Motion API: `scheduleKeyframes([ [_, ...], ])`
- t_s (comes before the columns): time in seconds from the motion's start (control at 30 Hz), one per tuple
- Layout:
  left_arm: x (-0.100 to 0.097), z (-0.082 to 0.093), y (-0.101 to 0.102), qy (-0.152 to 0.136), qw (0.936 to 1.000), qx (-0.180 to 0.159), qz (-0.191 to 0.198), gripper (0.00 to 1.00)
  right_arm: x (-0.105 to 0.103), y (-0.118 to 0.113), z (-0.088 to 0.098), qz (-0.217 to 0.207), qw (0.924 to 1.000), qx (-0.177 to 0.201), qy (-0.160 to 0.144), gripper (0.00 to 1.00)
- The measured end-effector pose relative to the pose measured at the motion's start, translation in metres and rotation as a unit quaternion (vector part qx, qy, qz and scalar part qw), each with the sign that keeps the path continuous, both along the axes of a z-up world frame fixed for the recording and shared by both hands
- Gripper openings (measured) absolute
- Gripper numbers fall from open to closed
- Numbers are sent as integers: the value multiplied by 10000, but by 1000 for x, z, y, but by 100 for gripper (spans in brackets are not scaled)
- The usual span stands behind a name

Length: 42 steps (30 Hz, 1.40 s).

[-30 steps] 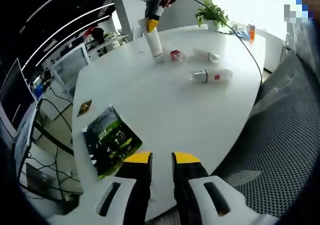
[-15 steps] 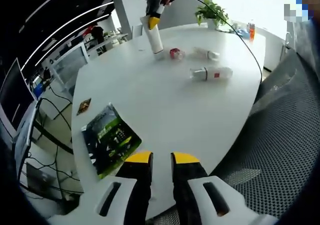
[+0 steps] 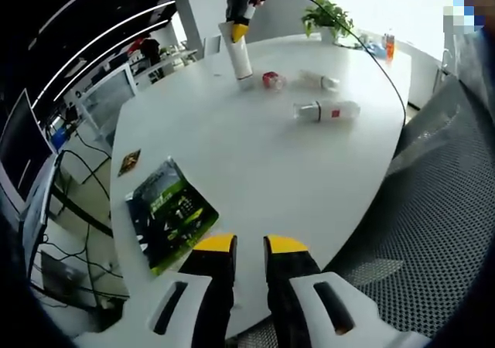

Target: Arrange the skincare products in the storage area until every visible bottle or jar stands upright without overlapping.

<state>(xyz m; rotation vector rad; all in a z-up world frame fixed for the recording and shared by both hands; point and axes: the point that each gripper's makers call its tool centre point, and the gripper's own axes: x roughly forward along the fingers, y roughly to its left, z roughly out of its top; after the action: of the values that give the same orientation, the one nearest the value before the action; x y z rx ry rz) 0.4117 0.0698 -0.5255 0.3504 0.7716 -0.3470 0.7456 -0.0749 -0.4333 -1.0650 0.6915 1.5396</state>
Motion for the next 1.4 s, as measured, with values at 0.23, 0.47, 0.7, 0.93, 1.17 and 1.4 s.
scheduleKeyframes([
  [0.23, 0, 0, 0, 13, 10000, 2, 0, 12, 3, -5, 3, -4, 10000, 1, -94, 19],
  [0.47, 0, -1, 0, 18, 10000, -5, -5, 12, 11, -23, 5, -259, 9995, -42, -173, 25],
  [0.7, -1, -1, -1, 49, 10000, -11, -17, 12, 7, -74, -17, -782, 9938, -782, 73, 11],
  [0.93, -2, -2, -1, 76, 10000, -7, -30, 12, -18, -102, -44, -657, 9906, -1190, 163, 17],
  [1.17, -2, -3, -1, 101, 9999, 2, -13, 12, -58, -107, -66, 696, 9862, -1484, -245, 24],
  [1.4, -2, -4, 0, 124, 9999, 22, -13, 13, -44, -100, -79, 2172, 9477, -1778, -1518, 26],
])
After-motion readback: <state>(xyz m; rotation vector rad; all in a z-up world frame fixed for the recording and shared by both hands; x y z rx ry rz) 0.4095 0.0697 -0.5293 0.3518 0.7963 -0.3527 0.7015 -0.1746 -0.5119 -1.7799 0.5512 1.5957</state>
